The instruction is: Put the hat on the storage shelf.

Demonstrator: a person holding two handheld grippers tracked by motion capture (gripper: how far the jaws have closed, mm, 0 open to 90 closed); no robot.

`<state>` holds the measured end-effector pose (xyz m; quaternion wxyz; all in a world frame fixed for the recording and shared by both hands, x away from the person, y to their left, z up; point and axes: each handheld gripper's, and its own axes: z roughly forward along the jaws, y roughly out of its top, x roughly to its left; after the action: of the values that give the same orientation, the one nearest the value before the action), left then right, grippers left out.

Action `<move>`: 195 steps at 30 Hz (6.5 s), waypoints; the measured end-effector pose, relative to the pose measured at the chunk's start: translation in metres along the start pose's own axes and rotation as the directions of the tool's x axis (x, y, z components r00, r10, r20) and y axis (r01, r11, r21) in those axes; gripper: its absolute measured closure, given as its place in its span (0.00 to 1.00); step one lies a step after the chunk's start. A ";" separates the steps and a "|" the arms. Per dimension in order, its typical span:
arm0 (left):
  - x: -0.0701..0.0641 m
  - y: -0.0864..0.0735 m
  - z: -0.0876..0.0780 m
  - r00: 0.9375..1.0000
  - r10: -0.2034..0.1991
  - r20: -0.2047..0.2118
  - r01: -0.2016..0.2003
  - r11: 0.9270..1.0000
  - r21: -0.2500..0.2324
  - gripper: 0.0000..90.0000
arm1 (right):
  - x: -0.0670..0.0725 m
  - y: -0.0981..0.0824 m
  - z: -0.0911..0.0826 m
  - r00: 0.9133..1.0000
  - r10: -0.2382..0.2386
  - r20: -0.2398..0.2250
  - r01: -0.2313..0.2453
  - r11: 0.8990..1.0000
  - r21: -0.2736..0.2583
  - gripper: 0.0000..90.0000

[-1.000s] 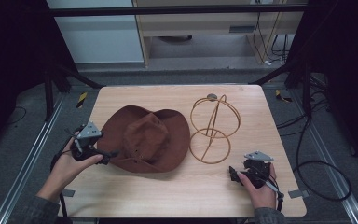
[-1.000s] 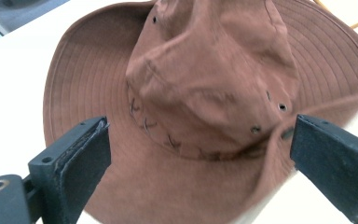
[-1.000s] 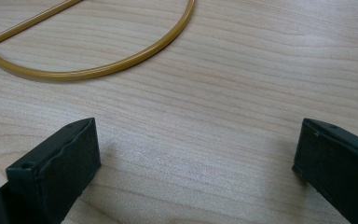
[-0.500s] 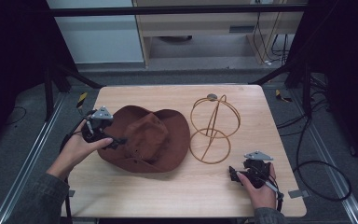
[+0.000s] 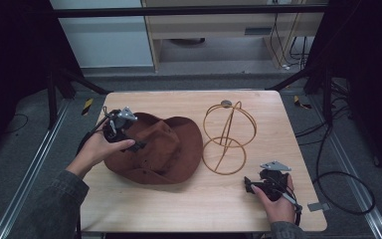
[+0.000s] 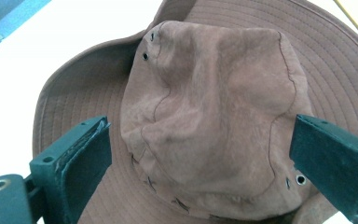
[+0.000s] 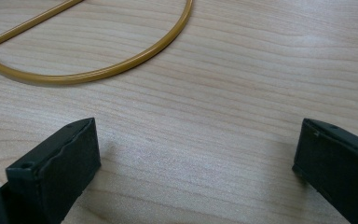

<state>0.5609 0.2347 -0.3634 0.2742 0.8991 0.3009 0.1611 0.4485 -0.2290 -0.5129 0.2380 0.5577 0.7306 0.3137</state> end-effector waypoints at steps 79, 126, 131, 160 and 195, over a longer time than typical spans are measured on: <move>-0.019 0.012 0.057 0.999 0.000 0.037 -0.004 0.994 0.112 0.90 | 0.006 0.001 0.002 1.000 -0.010 -0.012 0.010 1.000 -0.001 0.00; -0.015 0.022 -0.097 0.998 0.042 -0.038 -0.048 0.986 -0.161 0.98 | -0.009 -0.003 -0.003 0.999 -0.029 -0.032 0.029 1.000 -0.001 0.01; -0.017 0.021 -0.107 0.998 0.046 -0.045 -0.053 0.982 -0.179 0.98 | -0.009 -0.003 -0.003 0.999 -0.029 -0.033 0.029 1.000 -0.001 0.01; -0.033 0.037 -0.163 0.990 0.115 -0.084 -0.132 0.959 -0.250 0.98 | -0.009 -0.003 -0.003 0.999 -0.030 -0.033 0.030 1.000 0.001 0.01; -0.057 0.091 -0.172 0.977 0.195 -0.093 -0.213 0.938 -0.275 0.98 | -0.009 -0.003 -0.003 0.999 -0.030 -0.033 0.030 1.000 0.000 0.00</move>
<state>0.4805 0.2061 -0.1792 0.3720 0.8713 0.1887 0.2587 0.4471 -0.2382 -0.5130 0.2305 0.5415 0.7428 0.3191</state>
